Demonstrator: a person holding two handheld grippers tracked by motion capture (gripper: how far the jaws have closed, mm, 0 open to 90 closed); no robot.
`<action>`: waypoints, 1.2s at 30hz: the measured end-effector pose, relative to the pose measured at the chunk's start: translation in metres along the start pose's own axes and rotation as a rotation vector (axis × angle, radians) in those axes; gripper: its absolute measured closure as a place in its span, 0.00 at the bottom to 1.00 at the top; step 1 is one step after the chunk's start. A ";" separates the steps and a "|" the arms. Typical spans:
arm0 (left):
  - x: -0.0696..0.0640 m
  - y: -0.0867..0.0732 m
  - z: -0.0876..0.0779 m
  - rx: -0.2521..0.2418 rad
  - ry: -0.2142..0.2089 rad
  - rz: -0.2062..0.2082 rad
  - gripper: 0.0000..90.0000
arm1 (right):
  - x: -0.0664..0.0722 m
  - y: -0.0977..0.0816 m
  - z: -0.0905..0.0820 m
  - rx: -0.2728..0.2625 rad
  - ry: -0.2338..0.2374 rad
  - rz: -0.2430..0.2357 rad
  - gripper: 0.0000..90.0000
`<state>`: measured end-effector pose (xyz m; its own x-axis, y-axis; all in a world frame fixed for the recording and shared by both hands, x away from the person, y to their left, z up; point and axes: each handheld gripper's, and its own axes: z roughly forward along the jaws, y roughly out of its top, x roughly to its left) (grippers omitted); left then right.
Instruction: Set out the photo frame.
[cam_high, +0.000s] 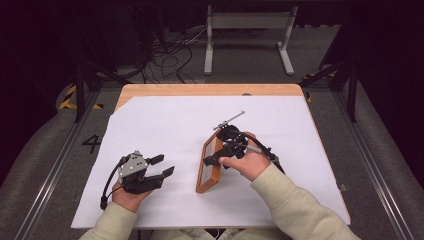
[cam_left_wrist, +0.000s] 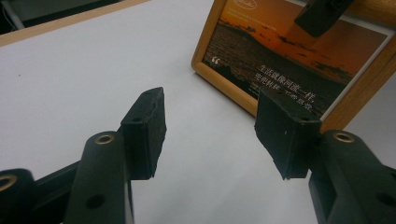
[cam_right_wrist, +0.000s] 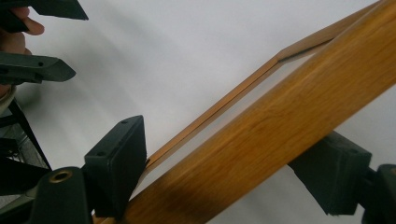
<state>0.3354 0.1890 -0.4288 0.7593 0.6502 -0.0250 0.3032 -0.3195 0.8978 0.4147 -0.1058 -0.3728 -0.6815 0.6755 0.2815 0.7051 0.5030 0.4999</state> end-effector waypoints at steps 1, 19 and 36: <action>0.000 0.000 0.000 0.000 -0.002 -0.004 0.48 | 0.000 0.000 0.002 0.006 -0.003 0.000 0.24; 0.000 0.000 0.000 -0.002 0.001 0.000 0.48 | 0.002 0.002 0.015 0.080 -0.008 0.025 0.34; 0.000 0.000 -0.001 -0.005 0.002 0.001 0.48 | -0.003 0.009 0.004 0.118 0.004 0.042 0.75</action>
<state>0.3348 0.1897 -0.4282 0.7587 0.6510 -0.0233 0.2993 -0.3166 0.9001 0.4238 -0.1013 -0.3730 -0.6513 0.6952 0.3040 0.7512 0.5341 0.3879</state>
